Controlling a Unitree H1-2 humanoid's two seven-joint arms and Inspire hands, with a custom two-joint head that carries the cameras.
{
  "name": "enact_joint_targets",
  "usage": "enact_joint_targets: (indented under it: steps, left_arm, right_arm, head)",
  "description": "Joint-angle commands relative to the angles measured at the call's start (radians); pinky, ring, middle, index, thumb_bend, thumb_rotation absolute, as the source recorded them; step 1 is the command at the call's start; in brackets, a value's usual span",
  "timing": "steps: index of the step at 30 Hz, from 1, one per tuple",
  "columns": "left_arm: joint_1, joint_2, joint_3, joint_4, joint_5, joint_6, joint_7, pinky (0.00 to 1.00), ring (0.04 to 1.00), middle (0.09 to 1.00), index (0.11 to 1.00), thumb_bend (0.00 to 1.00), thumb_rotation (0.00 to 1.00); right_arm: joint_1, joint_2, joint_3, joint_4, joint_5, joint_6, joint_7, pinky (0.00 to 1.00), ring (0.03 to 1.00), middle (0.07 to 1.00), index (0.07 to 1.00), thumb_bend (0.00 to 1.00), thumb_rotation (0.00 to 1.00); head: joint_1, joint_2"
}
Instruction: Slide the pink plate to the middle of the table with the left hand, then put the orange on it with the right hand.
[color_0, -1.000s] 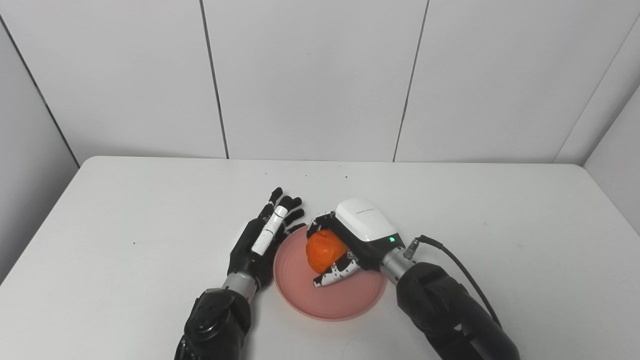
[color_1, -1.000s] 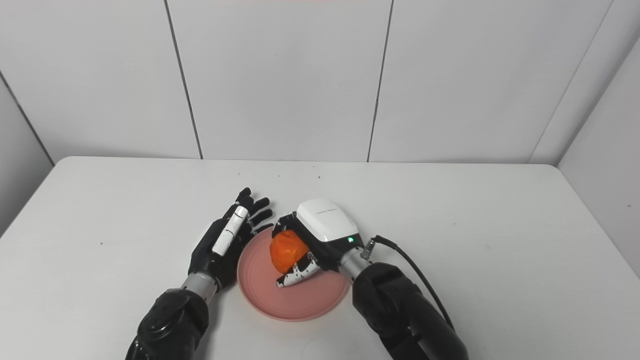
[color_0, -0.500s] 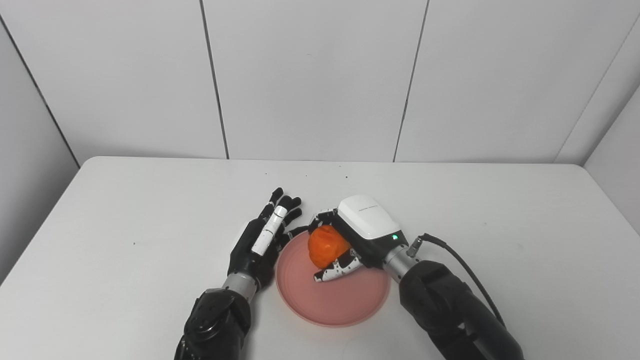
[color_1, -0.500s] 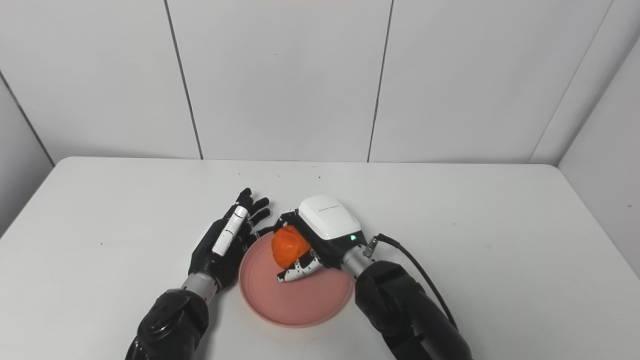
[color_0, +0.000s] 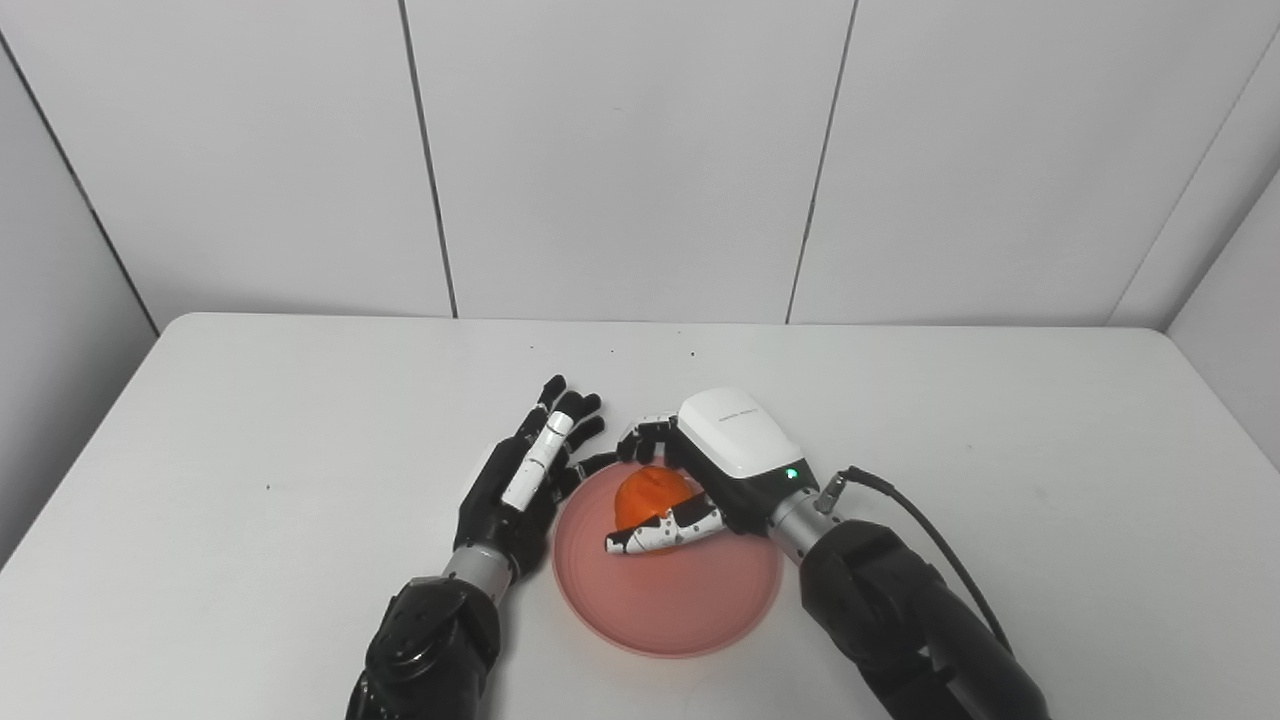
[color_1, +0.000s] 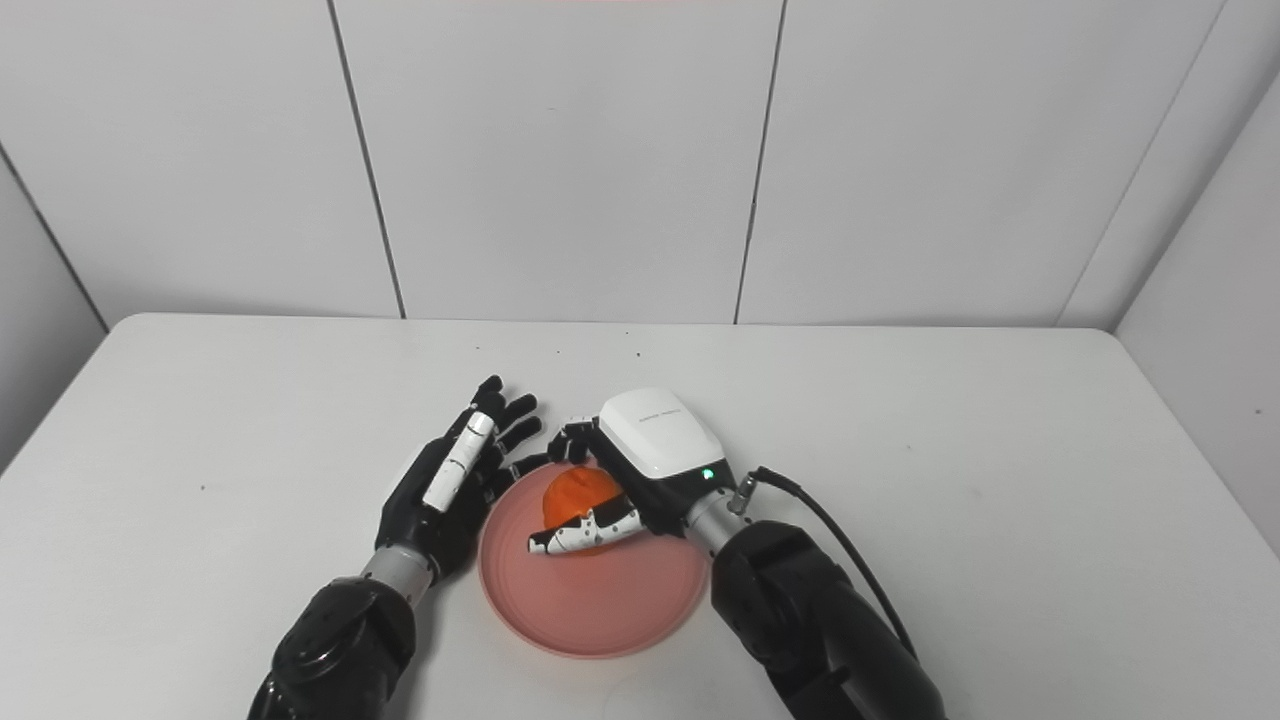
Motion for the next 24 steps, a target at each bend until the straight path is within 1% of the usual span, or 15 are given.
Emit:
enact_joint_targets:
  steps: [1, 4, 5, 7, 10, 13, 14, 15, 17, 19, 20, 22, 23, 24]
  left_arm:
    - [0.012, 0.006, -0.007, 0.007, 0.007, 0.035, -0.001, 0.73, 0.922, 0.911, 1.0, 0.79, 0.62]
    - [0.012, 0.006, -0.006, 0.006, 0.005, 0.036, 0.0, 0.73, 0.927, 0.91, 1.0, 0.79, 0.62]
    - [0.012, 0.005, -0.005, 0.006, 0.006, 0.036, 0.004, 0.73, 0.93, 0.908, 1.0, 0.79, 0.62]
    - [0.013, 0.0, -0.002, 0.005, 0.007, 0.031, 0.01, 0.75, 0.923, 0.901, 1.0, 0.79, 0.62]
    - [0.014, -0.004, 0.0, 0.006, 0.008, 0.022, 0.013, 0.77, 0.906, 0.885, 1.0, 0.77, 0.62]
    - [0.012, -0.006, 0.006, 0.005, 0.009, 0.015, 0.018, 0.8, 0.9, 0.879, 1.0, 0.75, 0.61]
    - [0.01, -0.008, 0.008, 0.005, 0.009, 0.015, 0.022, 0.8, 0.9, 0.879, 1.0, 0.74, 0.61]
    - [0.008, -0.01, 0.011, 0.006, 0.01, 0.013, 0.025, 0.82, 0.906, 0.88, 1.0, 0.74, 0.61]
    - [0.004, -0.013, 0.021, 0.009, 0.005, 0.006, 0.029, 0.85, 0.903, 0.882, 1.0, 0.75, 0.62]
    - [0.0, -0.018, 0.033, 0.01, 0.002, 0.0, 0.037, 0.88, 0.895, 0.875, 1.0, 0.76, 0.6]
    - [-0.001, -0.019, 0.035, 0.01, 0.005, -0.007, 0.041, 0.87, 0.885, 0.875, 1.0, 0.77, 0.61]
    - [-0.003, -0.019, 0.036, 0.013, 0.014, -0.033, 0.042, 0.86, 0.885, 0.88, 1.0, 0.77, 0.62]
    - [-0.004, -0.016, 0.03, 0.016, 0.039, -0.072, 0.049, 0.86, 0.885, 0.883, 1.0, 0.77, 0.62]
    - [-0.004, -0.014, 0.025, 0.018, 0.056, -0.101, 0.053, 0.84, 0.89, 0.904, 1.0, 0.8, 0.65]
  right_arm:
    - [-0.036, -0.006, -0.019, -0.037, 0.003, -0.034, -0.028, 0.46, 0.552, 0.622, 0.621, 0.93, 0.64]
    - [-0.035, -0.005, -0.025, -0.04, 0.005, -0.038, -0.034, 0.45, 0.545, 0.619, 0.624, 0.92, 0.65]
    - [-0.034, -0.002, -0.033, -0.041, 0.016, -0.043, -0.043, 0.44, 0.54, 0.616, 0.624, 0.92, 0.65]
    - [-0.03, 0.005, -0.053, -0.044, 0.044, -0.05, -0.057, 0.42, 0.518, 0.599, 0.625, 0.92, 0.7]
    - [-0.024, 0.017, -0.082, -0.048, 0.082, -0.057, -0.079, 0.41, 0.51, 0.598, 0.635, 0.89, 0.71]
    - [-0.009, 0.051, -0.143, -0.043, 0.174, -0.092, -0.145, 0.39, 0.489, 0.592, 0.626, 0.89, 0.64]
    - [-0.005, 0.061, -0.161, -0.039, 0.201, -0.101, -0.161, 0.39, 0.486, 0.591, 0.625, 0.89, 0.63]
    - [0.004, 0.076, -0.188, -0.036, 0.238, -0.105, -0.177, 0.4, 0.498, 0.6, 0.629, 0.89, 0.64]
    - [0.027, 0.114, -0.244, -0.029, 0.33, -0.113, -0.205, 0.45, 0.54, 0.627, 0.645, 0.9, 0.67]
    - [0.051, 0.148, -0.292, -0.025, 0.423, -0.108, -0.211, 0.5, 0.595, 0.655, 0.67, 0.89, 0.77]
    - [0.063, 0.163, -0.313, -0.024, 0.457, -0.102, -0.215, 0.54, 0.628, 0.675, 0.682, 0.87, 0.83]
    - [0.083, 0.19, -0.345, -0.021, 0.513, -0.093, -0.221, 0.56, 0.637, 0.684, 0.686, 0.86, 0.86]
    - [0.097, 0.205, -0.363, -0.012, 0.553, -0.093, -0.222, 0.57, 0.64, 0.687, 0.687, 0.86, 0.86]
    - [0.106, 0.213, -0.375, -0.006, 0.58, -0.095, -0.221, 0.59, 0.638, 0.695, 0.706, 0.85, 0.9]
  head:
    - [-0.001, 0.0]
    - [-0.001, 0.0]
    - [-0.001, 0.001]
    - [-0.001, 0.002]
    - [-0.001, 0.001]
    - [-0.001, 0.001]
    - [0.0, -0.001]
    - [0.0, -0.001]
    - [0.0, -0.001]
    - [0.0, -0.001]
    - [0.0, -0.001]
    - [0.0, -0.001]
    - [0.002, 0.002]
    - [0.002, 0.002]
